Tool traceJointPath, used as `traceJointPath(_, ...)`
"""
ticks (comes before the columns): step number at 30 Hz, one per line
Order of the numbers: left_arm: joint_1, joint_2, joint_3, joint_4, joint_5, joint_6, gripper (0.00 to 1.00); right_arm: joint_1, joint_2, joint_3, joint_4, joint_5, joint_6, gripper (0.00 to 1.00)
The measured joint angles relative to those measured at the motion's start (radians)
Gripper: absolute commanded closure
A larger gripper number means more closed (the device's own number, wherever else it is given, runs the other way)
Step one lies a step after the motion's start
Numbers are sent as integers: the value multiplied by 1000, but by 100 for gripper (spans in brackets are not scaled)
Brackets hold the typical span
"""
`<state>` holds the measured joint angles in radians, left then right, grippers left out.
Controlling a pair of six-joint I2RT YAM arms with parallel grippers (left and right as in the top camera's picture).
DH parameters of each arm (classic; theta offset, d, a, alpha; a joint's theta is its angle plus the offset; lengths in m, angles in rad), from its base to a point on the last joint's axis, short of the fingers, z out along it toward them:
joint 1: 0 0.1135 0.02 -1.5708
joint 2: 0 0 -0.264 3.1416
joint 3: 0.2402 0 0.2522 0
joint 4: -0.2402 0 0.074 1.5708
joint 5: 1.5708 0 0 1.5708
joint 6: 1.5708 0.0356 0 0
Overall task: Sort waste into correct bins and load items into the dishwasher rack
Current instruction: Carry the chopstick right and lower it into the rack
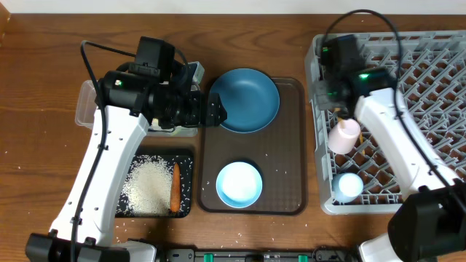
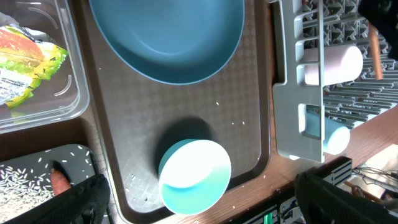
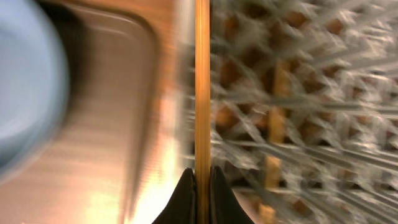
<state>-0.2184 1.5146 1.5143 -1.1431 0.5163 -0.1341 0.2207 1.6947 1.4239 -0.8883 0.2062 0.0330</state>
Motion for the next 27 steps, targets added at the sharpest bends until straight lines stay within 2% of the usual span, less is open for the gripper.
traceJointPath(7, 0, 0, 0, 0, 0, 0, 3, -143, 0, 0, -26, 28, -94, 99)
traceJointPath(17, 0, 0, 0, 0, 0, 0, 3, -311, 0, 0, 3, -12, -128, 99)
traceJointPath(27, 0, 0, 0, 0, 0, 0, 3, -367, 0, -13, 37, -132, -186, 99)
